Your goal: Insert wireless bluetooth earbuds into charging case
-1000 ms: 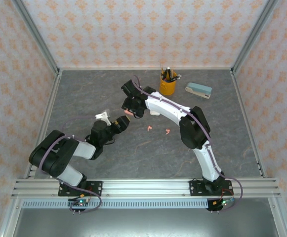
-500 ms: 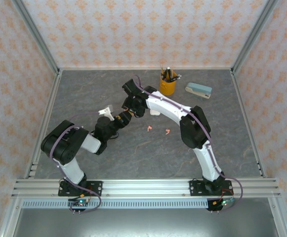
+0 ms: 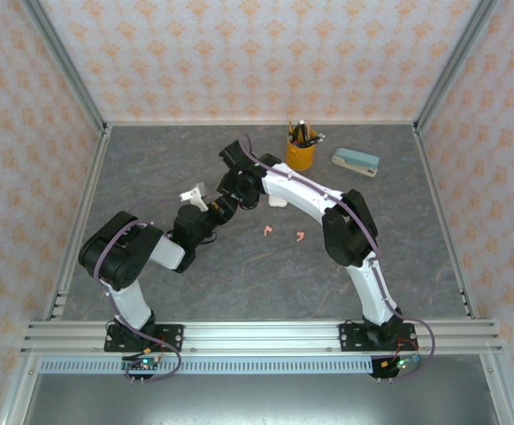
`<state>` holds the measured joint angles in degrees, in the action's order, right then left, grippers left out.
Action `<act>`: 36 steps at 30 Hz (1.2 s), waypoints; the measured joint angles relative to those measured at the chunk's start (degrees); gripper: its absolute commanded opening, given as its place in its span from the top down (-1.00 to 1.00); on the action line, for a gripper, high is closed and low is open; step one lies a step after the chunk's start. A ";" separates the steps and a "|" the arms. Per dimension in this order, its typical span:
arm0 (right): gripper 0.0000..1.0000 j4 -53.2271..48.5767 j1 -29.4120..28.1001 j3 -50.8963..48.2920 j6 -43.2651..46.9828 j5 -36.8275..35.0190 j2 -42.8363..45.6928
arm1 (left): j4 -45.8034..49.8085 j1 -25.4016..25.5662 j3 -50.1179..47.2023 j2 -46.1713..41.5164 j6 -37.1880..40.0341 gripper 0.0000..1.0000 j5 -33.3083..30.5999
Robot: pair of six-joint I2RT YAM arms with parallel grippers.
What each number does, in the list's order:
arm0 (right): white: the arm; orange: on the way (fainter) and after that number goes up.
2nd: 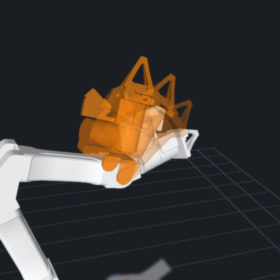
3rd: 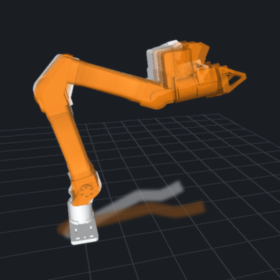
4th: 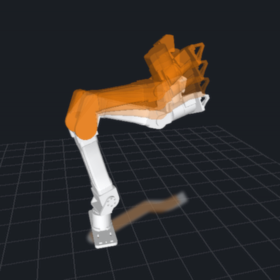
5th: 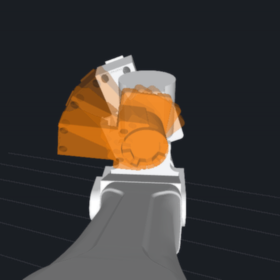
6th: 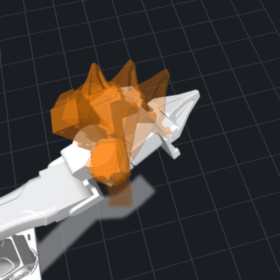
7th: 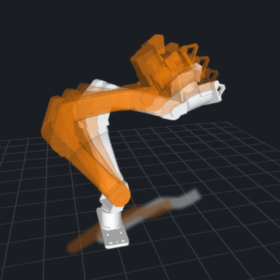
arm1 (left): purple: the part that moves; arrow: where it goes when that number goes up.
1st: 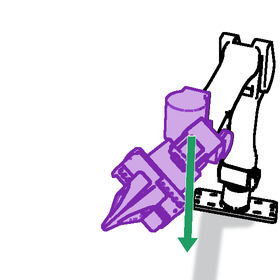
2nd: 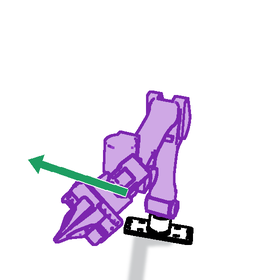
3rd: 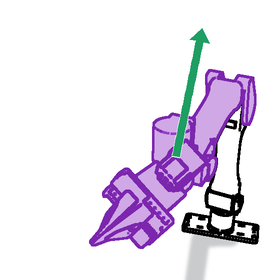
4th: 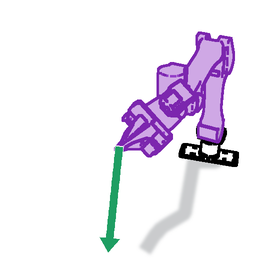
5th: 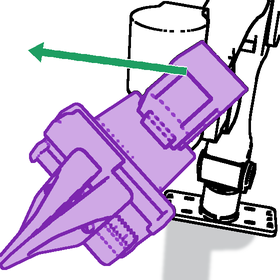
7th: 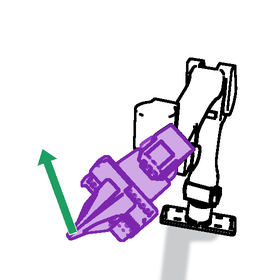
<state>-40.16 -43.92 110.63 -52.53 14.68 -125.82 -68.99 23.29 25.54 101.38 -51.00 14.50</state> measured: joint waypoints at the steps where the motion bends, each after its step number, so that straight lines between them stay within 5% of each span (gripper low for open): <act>1: -0.12 0.00 0.00 0.00 0.00 0.02 0.00 | -0.04 0.00 0.02 0.17 -0.09 -0.07 -0.02; 17: -0.22 1.75 0.39 -0.61 -0.44 0.83 0.42 | -0.96 -0.02 0.26 0.50 -1.36 0.64 0.00; 28: -0.52 2.58 2.38 -2.08 -0.39 1.38 4.61 | 1.09 -0.02 0.59 -0.37 -0.96 0.77 0.20; 36: -0.53 7.39 8.61 -16.63 3.08 2.34 19.37 | 10.05 -0.02 1.99 -7.48 3.30 0.81 6.56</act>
<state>-32.77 -35.31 94.00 -49.45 17.02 -106.45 -58.94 23.27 27.53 93.91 -47.70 21.06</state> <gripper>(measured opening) 0.763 0.203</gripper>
